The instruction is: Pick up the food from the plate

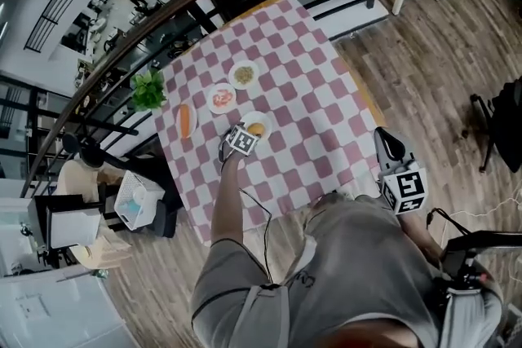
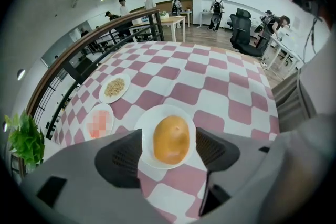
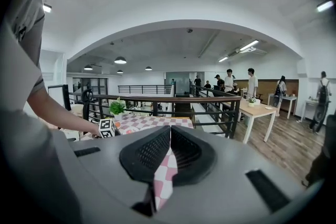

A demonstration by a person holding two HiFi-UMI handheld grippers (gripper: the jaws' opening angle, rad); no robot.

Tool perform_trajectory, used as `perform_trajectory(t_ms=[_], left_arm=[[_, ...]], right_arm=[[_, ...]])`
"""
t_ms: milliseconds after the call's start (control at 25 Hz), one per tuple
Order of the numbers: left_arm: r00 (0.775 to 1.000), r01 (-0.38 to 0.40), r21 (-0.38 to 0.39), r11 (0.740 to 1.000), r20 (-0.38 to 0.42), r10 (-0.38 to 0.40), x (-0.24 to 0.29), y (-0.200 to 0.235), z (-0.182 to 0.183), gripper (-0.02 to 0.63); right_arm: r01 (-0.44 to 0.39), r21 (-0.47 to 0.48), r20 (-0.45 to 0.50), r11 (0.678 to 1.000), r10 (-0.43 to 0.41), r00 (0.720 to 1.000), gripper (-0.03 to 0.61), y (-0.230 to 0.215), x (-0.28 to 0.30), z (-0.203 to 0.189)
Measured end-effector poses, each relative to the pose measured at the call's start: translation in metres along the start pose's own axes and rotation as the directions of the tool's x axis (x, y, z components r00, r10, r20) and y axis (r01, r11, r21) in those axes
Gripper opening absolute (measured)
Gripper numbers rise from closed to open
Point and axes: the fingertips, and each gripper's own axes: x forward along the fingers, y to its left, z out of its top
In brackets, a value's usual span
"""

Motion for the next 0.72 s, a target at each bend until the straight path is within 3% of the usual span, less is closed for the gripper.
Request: perform_trajectory(t_ms=[160, 360, 480, 600, 720], left_arm=[[0.994, 0.033, -0.017, 0.999, -0.106, -0.034, 0.024, 0.001, -0.018, 0.33], [0.985, 0.063, -0.006, 0.998, -0.159, -0.064, 0.046, 0.003, -0.026, 0.33], [0.982, 0.096, -0.058, 0.994, -0.157, -0.105, 0.054, 0.004, -0.029, 0.331], [0.971, 0.18, -0.113, 0.977, -0.136, -0.195, 0.067, -0.007, -0.032, 0.333], [0.961, 0.209, -0.118, 0.971, -0.156, -0.226, 0.076, -0.014, -0.035, 0.344]], right_arm=[[0.034, 0.003, -0.013, 0.999, -0.034, 0.999, 0.014, -0.01, -0.002, -0.003], [0.068, 0.003, -0.023, 0.998, -0.068, 0.997, 0.014, -0.019, -0.003, -0.005], [0.088, 0.007, -0.03, 0.996, -0.087, 0.996, 0.014, -0.026, -0.003, -0.007], [0.095, 0.01, -0.038, 0.995, -0.095, 0.995, 0.014, -0.028, -0.002, -0.009], [0.099, 0.007, -0.034, 0.995, -0.098, 0.995, 0.014, -0.03, 0.0, -0.007]])
